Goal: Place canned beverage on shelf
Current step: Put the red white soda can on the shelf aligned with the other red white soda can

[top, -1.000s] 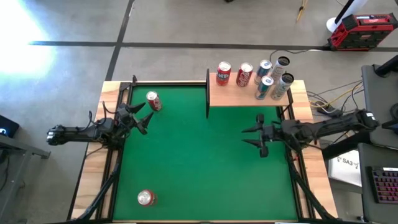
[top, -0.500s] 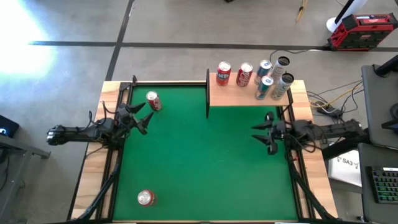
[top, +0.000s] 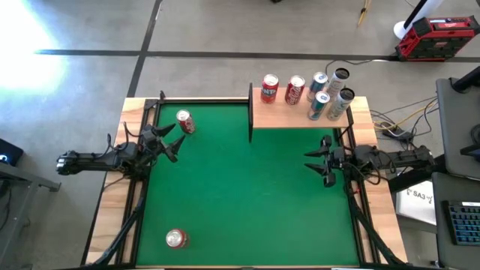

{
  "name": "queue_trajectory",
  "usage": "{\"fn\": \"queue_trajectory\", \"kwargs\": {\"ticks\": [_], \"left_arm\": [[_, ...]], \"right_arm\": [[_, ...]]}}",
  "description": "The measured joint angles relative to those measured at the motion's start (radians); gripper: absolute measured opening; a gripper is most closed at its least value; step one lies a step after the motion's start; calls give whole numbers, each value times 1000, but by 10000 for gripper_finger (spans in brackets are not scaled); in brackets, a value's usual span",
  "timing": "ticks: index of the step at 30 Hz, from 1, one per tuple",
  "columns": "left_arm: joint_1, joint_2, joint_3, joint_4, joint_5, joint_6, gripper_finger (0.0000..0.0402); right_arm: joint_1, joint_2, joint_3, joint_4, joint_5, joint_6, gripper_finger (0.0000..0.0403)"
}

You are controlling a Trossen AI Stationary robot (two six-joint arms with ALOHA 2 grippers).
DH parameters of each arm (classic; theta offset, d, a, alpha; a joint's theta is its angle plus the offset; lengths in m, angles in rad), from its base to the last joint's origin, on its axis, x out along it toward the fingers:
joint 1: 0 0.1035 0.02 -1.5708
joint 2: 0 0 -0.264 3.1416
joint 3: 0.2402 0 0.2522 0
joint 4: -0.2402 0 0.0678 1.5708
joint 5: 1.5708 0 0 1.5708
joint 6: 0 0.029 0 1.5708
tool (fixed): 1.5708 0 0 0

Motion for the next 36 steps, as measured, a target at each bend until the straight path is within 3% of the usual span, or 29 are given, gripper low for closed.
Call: {"fn": "queue_trajectory", "kwargs": {"ticks": [22,25,32,34,36], "left_arm": [[0,0,0,6,-1,4,324],[3,0,0,78,-60,79,324],[3,1,0,104,-47,280,324],[2,3,0,101,-25,115,324],[2,23,0,74,-16,-158,324]], "right_arm": [[0,2,-1,-2,0,7,173],[0,2,-1,-2,0,7,173],[0,3,0,-2,1,7,173],[0,3,1,-3,1,7,173],[0,3,2,-3,1,7,173]]}}
